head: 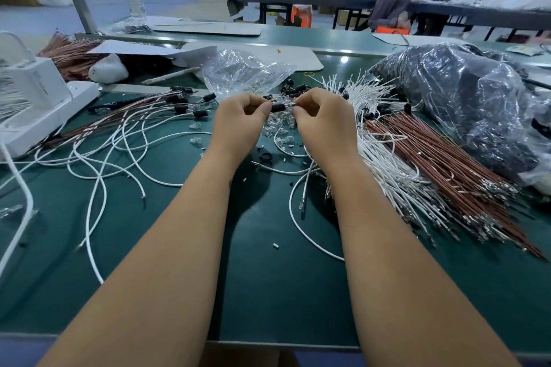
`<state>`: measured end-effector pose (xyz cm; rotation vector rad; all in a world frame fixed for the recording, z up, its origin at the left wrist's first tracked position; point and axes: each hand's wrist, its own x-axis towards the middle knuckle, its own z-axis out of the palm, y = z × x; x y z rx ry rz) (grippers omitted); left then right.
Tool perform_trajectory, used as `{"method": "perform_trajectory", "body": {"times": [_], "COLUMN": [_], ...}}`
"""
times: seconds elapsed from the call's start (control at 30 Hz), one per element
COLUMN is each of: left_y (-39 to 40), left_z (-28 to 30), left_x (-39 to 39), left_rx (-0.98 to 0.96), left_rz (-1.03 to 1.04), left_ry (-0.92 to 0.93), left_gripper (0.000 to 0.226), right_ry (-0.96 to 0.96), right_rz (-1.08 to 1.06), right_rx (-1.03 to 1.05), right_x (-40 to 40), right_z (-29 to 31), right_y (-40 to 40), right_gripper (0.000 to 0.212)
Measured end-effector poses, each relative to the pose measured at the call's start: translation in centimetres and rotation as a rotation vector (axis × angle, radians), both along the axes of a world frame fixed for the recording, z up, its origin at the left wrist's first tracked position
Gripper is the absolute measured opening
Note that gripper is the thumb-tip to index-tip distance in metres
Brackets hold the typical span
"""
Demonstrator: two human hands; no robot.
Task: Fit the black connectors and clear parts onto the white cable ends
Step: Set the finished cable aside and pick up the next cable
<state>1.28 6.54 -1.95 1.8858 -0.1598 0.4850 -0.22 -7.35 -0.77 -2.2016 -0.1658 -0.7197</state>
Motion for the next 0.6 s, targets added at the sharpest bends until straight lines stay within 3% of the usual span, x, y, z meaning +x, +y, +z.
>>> {"method": "perform_trajectory", "body": {"times": [0.3,0.6], "left_y": [0.06,-0.17], "left_z": [-0.03,-0.07], "left_x": [0.23,0.03], "left_rx": [-0.054,-0.096], "left_rz": [-0.013,-0.080], "left_ry": [0.010,-0.014], "left_gripper": [0.006,0.006], "right_ry": [-0.034,0.082], "right_rz": [0.019,0.128], "right_rx": [0.139,0.476], "right_x": [0.05,0.43], "right_z": [0.19,0.08], "right_y": [-0.04,-0.16], "right_gripper": [0.008,0.026]}}
